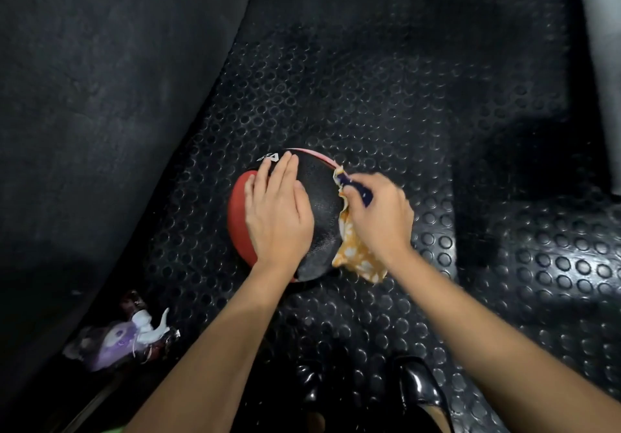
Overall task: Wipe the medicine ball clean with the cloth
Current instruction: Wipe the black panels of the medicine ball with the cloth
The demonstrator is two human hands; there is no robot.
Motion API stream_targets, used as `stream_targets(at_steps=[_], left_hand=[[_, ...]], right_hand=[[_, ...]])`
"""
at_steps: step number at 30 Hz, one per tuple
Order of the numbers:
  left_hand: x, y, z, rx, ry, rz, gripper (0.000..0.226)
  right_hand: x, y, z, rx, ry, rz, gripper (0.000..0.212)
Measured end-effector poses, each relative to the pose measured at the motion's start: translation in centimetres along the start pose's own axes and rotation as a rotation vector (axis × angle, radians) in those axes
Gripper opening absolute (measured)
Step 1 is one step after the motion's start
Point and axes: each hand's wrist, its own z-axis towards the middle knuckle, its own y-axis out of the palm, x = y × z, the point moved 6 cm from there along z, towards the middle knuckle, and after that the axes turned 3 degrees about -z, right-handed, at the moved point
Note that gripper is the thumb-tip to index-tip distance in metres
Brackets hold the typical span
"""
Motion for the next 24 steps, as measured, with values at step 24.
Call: stream_targets(at_steps=[24], left_hand=[[-1.1,0.7,6.7,-0.170,0.147,-0.106,0.047]], right_hand=[[-2.2,0.8,7.2,0.008,-0.048,0.123,0.022]])
